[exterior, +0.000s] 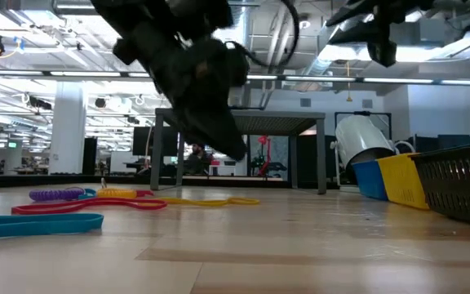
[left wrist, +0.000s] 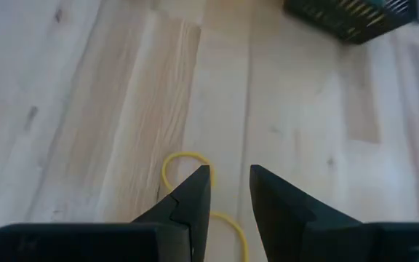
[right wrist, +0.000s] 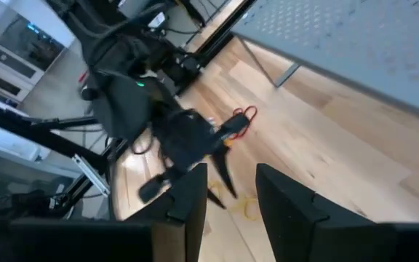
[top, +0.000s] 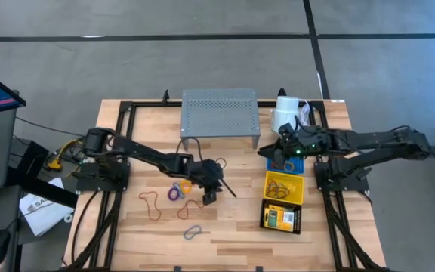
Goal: Pick & Place Office Desk Supplies
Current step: Put the yellow rubber band into the yellow basket
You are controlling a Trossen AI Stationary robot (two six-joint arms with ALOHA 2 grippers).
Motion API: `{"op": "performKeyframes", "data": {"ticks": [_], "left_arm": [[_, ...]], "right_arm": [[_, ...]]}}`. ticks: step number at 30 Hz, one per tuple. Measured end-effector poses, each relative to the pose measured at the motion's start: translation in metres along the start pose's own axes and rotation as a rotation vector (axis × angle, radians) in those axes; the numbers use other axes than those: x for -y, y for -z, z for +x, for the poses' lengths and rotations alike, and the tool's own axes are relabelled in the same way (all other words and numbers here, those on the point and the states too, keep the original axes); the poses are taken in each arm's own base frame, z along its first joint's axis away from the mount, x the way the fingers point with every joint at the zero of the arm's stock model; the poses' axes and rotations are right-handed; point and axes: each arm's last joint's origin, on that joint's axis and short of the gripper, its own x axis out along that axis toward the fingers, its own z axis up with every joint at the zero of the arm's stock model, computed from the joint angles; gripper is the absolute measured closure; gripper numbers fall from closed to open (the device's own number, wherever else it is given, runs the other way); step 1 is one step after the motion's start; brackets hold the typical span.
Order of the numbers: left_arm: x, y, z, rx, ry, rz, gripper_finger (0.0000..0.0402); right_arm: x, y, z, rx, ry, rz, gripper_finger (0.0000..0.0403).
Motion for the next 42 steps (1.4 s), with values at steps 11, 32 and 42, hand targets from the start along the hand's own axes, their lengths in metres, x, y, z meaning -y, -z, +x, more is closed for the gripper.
{"op": "performKeyframes", "data": {"ticks": [11,32,42], "left_arm": [[0.016,0.032,0.031,-0.117,-0.039,0.107,0.0309],[0.021,0.040,0.034,-0.089,-0.224,0.124,0.0401],[0.027,0.010,-0.019,0.043,-0.283,0.116,0.0401]], "right_arm": [[-0.008,0.009,0.001,-0.039,-0.040,-0.011,0.0287],[-0.023,0.008,-0.002,0.013,-0.151,-0.008,0.0287],[-0.023,0.008,-0.002,0.016,-0.150,-0.011,0.0287]]}}
